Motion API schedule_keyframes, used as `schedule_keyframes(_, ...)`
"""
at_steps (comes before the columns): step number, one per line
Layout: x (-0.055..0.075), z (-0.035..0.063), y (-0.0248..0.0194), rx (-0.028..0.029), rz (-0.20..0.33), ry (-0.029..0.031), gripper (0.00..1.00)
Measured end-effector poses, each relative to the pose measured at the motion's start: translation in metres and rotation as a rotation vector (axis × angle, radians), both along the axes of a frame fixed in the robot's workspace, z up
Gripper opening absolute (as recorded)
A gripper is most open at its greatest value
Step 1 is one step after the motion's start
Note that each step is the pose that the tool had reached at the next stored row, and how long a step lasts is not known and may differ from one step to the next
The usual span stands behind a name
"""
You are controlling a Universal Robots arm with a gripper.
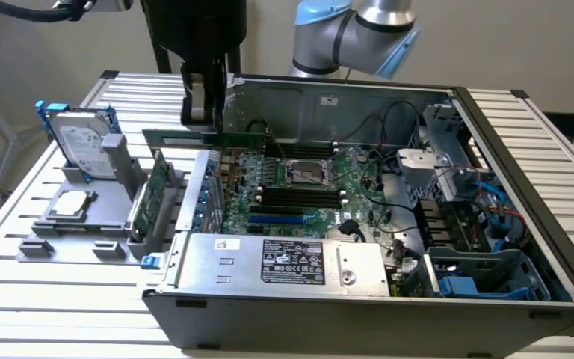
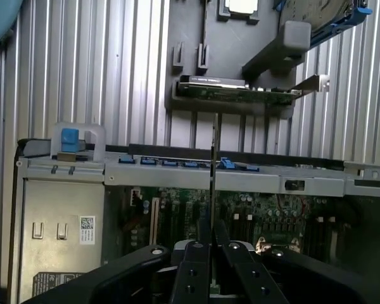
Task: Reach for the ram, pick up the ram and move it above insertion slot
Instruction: 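Pick up the ram and move it above insertion slot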
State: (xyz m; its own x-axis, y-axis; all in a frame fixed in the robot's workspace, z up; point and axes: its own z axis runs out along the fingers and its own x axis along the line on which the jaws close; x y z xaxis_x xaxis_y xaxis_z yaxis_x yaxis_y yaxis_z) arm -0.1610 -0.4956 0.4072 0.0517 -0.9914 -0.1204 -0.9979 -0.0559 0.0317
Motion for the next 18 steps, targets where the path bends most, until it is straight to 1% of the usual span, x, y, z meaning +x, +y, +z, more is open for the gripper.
schedule_keyframes(4,0.018,-0.0008,0.0028,0.0000,0.000,0.0000,0.13)
schedule_keyframes(6,0.027,-0.0015,0.0056,0.0000,0.000,0.0000,0.13)
schedule_keyframes(8,0.035,-0.0023,0.0095,0.0000,0.000,0.0000,0.13)
schedule_keyframes(13,0.051,-0.0046,0.0225,0.0000,0.000,0.0000,0.13)
schedule_keyframes(18,0.064,-0.0075,0.0388,-0.0007,0.000,0.0000,0.13)
